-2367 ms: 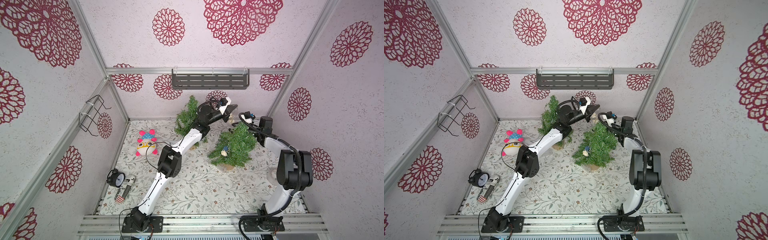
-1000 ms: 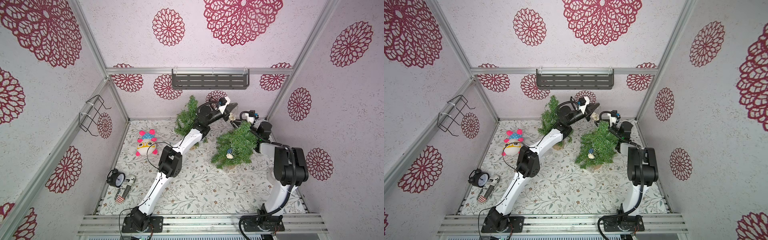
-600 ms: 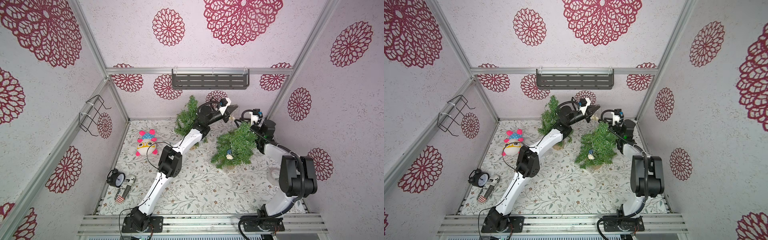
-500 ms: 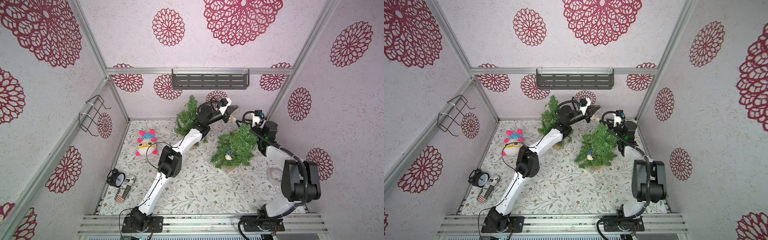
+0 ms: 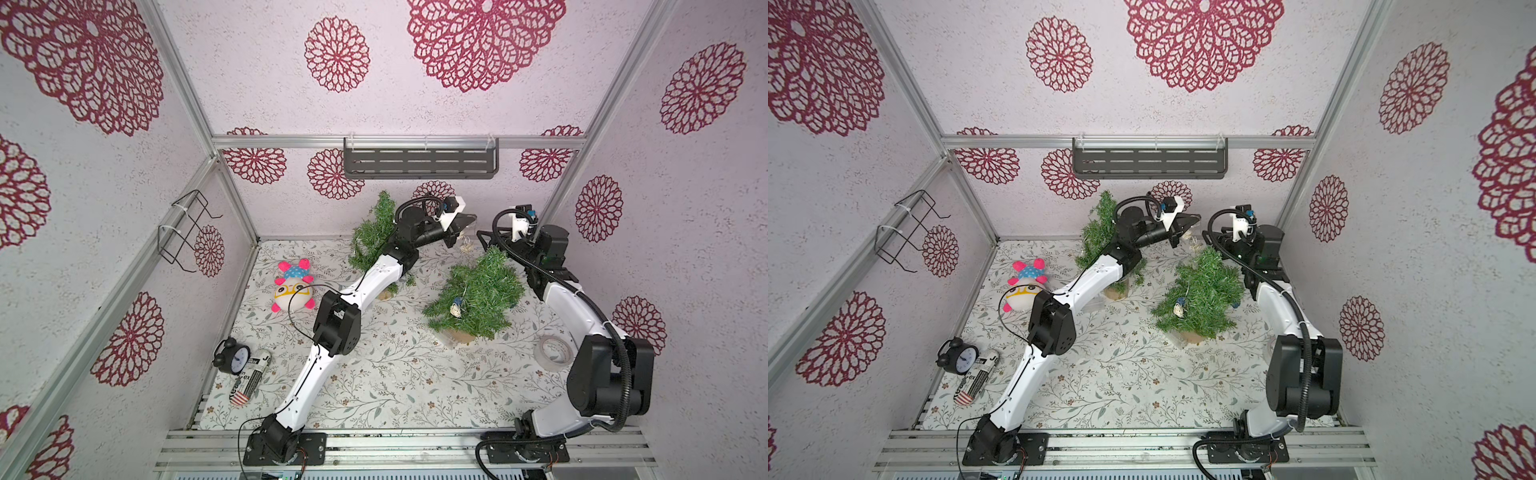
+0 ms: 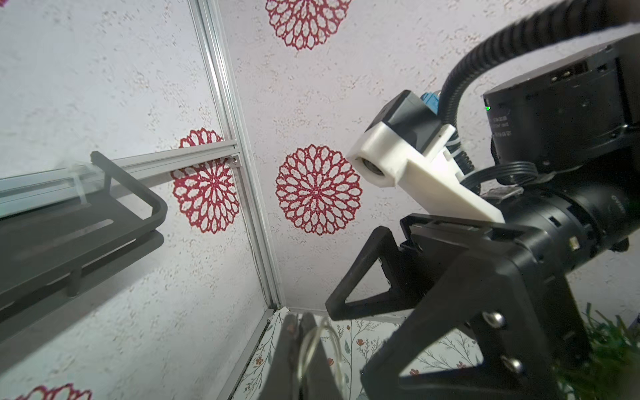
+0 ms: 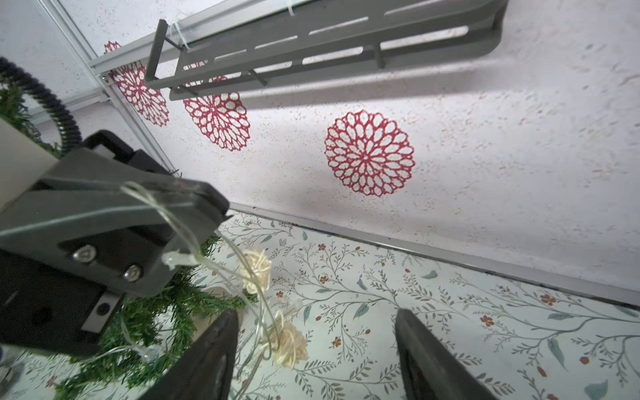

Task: Wrap string light around the christmas tree
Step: Wrap the light string around the Christmas tree.

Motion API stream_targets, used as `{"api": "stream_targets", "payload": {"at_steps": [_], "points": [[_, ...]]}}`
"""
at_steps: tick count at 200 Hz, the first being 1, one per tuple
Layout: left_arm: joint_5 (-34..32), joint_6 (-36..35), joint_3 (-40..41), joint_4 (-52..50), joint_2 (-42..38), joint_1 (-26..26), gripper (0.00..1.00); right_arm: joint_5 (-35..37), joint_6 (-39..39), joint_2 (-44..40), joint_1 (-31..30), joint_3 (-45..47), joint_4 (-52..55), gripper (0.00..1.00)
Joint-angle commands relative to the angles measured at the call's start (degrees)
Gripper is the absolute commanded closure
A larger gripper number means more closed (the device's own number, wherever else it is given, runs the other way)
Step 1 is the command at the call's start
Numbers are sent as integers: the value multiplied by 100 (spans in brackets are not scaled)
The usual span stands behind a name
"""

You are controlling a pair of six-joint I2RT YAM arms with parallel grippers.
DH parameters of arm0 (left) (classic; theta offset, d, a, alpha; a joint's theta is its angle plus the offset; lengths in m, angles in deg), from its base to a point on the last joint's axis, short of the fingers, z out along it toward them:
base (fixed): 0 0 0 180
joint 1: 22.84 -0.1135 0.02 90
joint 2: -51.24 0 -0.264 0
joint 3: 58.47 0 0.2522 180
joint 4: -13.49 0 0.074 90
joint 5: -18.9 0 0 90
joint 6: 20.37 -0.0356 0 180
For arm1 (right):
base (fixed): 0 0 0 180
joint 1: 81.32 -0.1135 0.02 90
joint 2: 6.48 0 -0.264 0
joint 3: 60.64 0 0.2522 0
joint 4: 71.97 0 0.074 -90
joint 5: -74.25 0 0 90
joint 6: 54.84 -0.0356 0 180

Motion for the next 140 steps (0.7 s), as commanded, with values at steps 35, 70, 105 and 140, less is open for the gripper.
{"api": "stream_targets", "payload": {"at_steps": [35, 70, 105, 140], "points": [[105, -105, -54, -164, -237, 43, 98, -252, 180, 580, -305, -1059, 250, 32], [115, -116, -19, -265, -297, 71, 94, 81, 64, 671, -446, -1132, 40, 47], [28, -130, -1, -373, -459, 51, 78, 631, -60, 406, -448, -749, -396, 75], [-53, -228, 293, -621, -746, 11, 61, 1210, -194, 239, -438, -757, -350, 92]]}}
